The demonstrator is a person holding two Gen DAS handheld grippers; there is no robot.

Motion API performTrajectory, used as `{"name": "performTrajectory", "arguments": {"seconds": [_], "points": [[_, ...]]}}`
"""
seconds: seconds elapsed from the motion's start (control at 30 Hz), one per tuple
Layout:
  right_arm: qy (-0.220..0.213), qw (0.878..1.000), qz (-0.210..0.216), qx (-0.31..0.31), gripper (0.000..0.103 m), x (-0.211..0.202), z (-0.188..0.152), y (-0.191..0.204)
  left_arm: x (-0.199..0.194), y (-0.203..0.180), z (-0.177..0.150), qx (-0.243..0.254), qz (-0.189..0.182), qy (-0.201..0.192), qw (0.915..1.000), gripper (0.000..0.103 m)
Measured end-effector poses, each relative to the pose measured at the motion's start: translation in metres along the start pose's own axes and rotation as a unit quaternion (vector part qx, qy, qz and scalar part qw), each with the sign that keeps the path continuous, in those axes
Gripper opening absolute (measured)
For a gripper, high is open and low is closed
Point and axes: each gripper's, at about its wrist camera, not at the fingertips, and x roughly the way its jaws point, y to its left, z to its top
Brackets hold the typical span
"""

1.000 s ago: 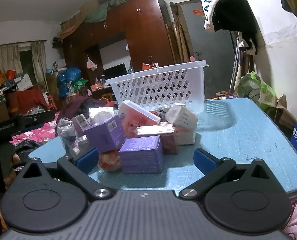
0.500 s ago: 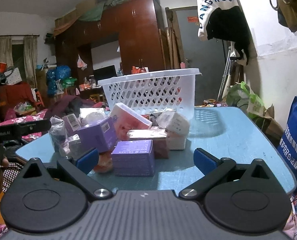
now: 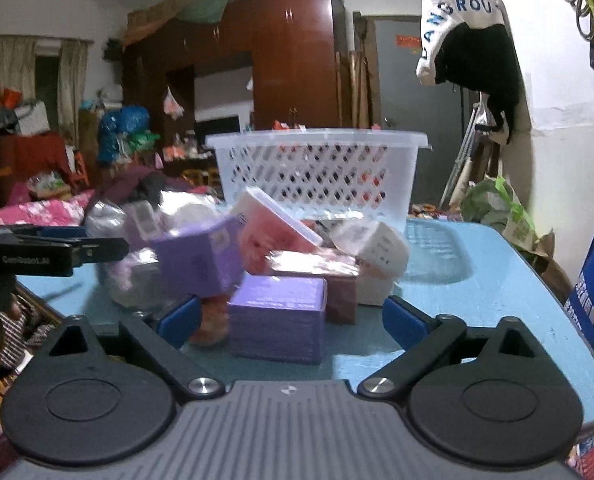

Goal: Organize objects
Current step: 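Close right gripper on purple box while left gripper grasps clear bag of black items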

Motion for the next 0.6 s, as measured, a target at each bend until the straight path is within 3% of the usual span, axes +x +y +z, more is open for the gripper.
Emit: {"name": "performTrajectory", "arguments": {"seconds": [0.07,0.17,0.23,0.3,0.43,0.5,0.6], "points": [[0.007,0.999,0.028,0.020,0.085,0.0037,-0.0021,-0.0067,0.0044,0.0011,-0.0007,-0.005,-0.012,0.003,0.9999,0.087],[0.011,0.998,0.051,0.036,0.076,0.0062,-0.0021,-0.0112,0.0057,0.0027,0.0025,-0.013,-0.023,0.003,0.9996,0.071],[0.012,0.998,0.055,0.036,0.072,0.0054,-0.0027,-0.0106,0.0070,0.0037,0.0045,-0.014,-0.028,0.006,0.9995,0.052],[0.014,0.998,0.058,0.037,0.064,0.0039,-0.0024,-0.0117,0.0089,0.0052,0.0059,-0.018,-0.031,0.008,0.9993,0.051],[0.017,0.998,0.057,0.038,0.064,0.0038,-0.0021,-0.0132,0.0098,0.0082,0.0053,-0.022,-0.033,0.008,0.9992,0.049],[0.019,0.998,0.051,0.036,0.069,0.0064,-0.0010,-0.0114,0.0109,0.0080,0.0070,-0.020,-0.031,0.008,0.9993,0.049],[0.018,0.998,0.054,0.040,0.064,0.0064,-0.0004,-0.0104,0.0116,0.0076,0.0078,-0.019,-0.030,0.006,0.9994,0.046]]}}
